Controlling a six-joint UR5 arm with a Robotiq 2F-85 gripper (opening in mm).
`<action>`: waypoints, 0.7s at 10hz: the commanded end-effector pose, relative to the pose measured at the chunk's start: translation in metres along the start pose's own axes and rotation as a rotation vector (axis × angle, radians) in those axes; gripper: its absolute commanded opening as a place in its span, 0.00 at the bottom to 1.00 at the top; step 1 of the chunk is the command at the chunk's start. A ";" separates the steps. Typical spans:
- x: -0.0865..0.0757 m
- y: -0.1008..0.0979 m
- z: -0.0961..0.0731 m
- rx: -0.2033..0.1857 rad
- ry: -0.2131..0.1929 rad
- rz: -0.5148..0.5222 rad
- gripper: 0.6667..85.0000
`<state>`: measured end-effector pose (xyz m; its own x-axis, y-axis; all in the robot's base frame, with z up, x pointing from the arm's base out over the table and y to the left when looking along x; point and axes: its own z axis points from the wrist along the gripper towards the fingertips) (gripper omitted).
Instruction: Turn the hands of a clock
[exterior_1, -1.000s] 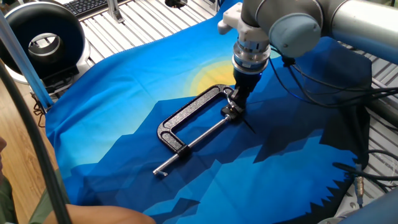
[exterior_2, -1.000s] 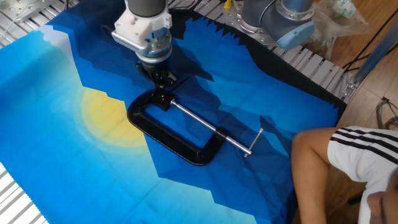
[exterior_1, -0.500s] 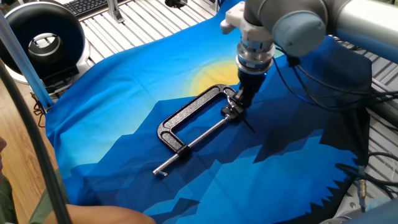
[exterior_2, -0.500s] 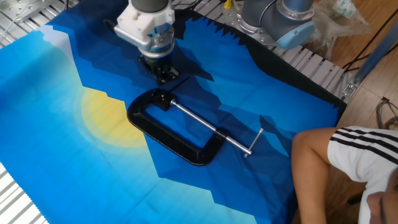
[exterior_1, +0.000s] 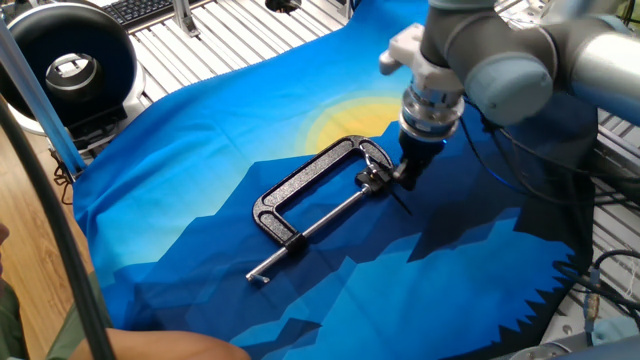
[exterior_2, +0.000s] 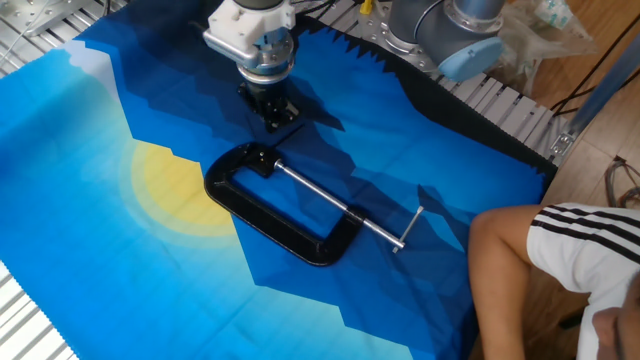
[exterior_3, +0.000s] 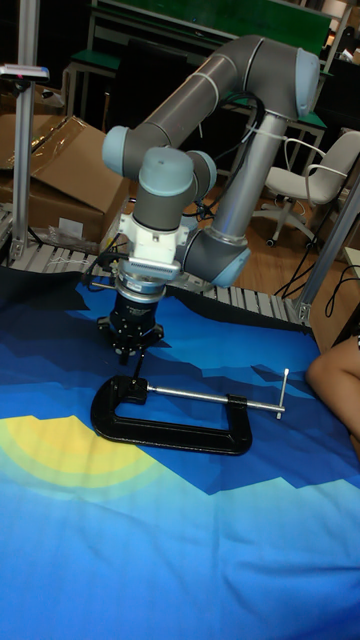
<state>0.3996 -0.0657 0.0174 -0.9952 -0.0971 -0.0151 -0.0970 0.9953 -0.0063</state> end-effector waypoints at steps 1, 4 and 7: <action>0.017 0.001 0.002 -0.015 -0.002 0.018 0.01; 0.029 0.005 -0.004 -0.014 0.011 0.035 0.01; 0.030 0.022 0.003 -0.029 -0.004 0.061 0.01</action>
<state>0.3719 -0.0595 0.0163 -0.9979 -0.0641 -0.0074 -0.0642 0.9979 0.0049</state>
